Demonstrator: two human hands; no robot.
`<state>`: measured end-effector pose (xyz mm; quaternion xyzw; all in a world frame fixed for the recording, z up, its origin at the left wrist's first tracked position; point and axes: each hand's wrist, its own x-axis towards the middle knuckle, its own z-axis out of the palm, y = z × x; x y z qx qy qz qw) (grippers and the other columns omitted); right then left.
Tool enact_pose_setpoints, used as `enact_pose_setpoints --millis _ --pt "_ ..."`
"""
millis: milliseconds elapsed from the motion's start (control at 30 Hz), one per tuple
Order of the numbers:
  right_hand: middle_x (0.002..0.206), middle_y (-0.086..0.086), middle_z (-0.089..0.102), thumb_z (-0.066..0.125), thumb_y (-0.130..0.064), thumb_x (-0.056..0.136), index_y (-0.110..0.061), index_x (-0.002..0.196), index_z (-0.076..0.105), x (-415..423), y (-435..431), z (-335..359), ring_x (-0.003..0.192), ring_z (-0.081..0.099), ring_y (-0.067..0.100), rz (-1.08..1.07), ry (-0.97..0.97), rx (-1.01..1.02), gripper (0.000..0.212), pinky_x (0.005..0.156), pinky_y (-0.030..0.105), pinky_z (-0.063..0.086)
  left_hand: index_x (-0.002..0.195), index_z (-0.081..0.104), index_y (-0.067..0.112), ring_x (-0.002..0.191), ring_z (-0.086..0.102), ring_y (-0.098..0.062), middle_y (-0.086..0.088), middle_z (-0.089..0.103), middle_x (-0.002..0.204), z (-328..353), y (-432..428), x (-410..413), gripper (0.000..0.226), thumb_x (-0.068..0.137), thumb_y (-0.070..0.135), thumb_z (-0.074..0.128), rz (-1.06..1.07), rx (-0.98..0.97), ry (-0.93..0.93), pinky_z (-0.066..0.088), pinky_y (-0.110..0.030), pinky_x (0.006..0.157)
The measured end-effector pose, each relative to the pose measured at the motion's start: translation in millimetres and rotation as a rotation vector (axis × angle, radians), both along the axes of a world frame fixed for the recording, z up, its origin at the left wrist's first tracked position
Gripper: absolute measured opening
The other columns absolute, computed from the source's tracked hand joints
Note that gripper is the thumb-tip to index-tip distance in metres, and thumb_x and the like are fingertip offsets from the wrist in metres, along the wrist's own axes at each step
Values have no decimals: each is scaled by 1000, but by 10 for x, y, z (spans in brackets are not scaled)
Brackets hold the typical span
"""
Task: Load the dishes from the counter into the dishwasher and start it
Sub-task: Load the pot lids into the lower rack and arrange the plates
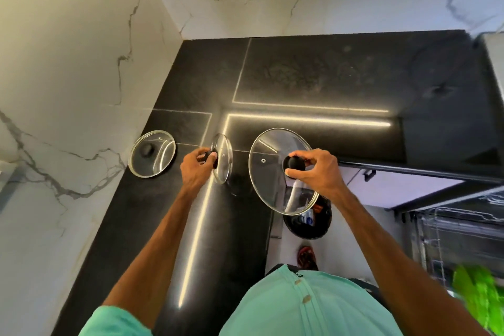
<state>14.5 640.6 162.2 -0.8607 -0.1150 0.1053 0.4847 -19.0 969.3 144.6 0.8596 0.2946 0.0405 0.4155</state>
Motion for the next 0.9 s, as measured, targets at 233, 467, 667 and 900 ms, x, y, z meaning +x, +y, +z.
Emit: enact_pose_setpoints --millis 233,467,667,900 --pt "92 -10 70 88 -28 74 -19 110 77 -241 -1065 83 87 64 7 -206 -1 40 39 74 8 50 106 72 4 80 72 -14 -7 76 87 192 -1163 114 15 99 12 62 -49 -678 -59 60 -22 70" --pt "91 -9 77 90 -31 68 -28 104 78 -731 -2301 29 83 73 6 -506 142 138 38 85 29 60 108 72 0 88 70 -18 -10 76 96 -17 -2665 112 25 101 16 55 -217 -933 130 59 -27 76" --pt "89 -3 79 90 -46 54 -27 104 80 -1312 -3457 -110 85 75 17 -712 224 286 55 86 45 61 109 69 -4 87 66 -22 -14 71 98 -193 -4133 -225 28 102 19 55 -311 -956 286 58 -30 75" --pt "93 14 77 93 -22 63 -17 104 79 -2131 -4910 -272 82 73 25 -907 267 434 43 75 49 62 111 69 -1 85 71 -18 -10 75 99 -308 -5803 -804 34 104 27 52 -376 -1026 383 58 -24 66"
